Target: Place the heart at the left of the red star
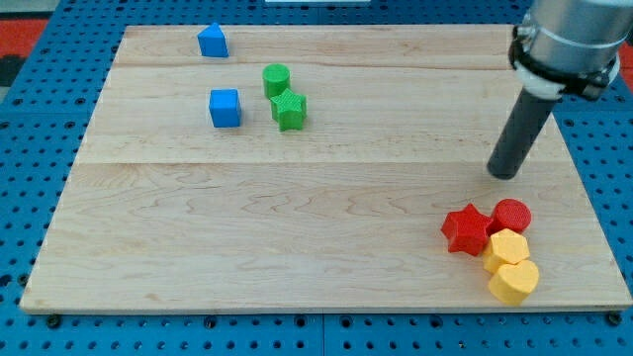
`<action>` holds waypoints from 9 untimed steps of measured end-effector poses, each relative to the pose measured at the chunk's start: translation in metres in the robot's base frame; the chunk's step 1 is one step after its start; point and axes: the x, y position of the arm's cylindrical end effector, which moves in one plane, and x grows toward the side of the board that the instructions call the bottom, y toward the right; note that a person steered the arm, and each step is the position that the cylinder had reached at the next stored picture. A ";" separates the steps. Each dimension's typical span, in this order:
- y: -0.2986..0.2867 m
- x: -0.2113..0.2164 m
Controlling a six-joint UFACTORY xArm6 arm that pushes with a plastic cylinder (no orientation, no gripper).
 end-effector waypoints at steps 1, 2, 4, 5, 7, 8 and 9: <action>0.081 0.008; 0.124 0.026; 0.071 0.151; 0.054 0.164; 0.023 0.164; -0.009 0.163; -0.034 0.162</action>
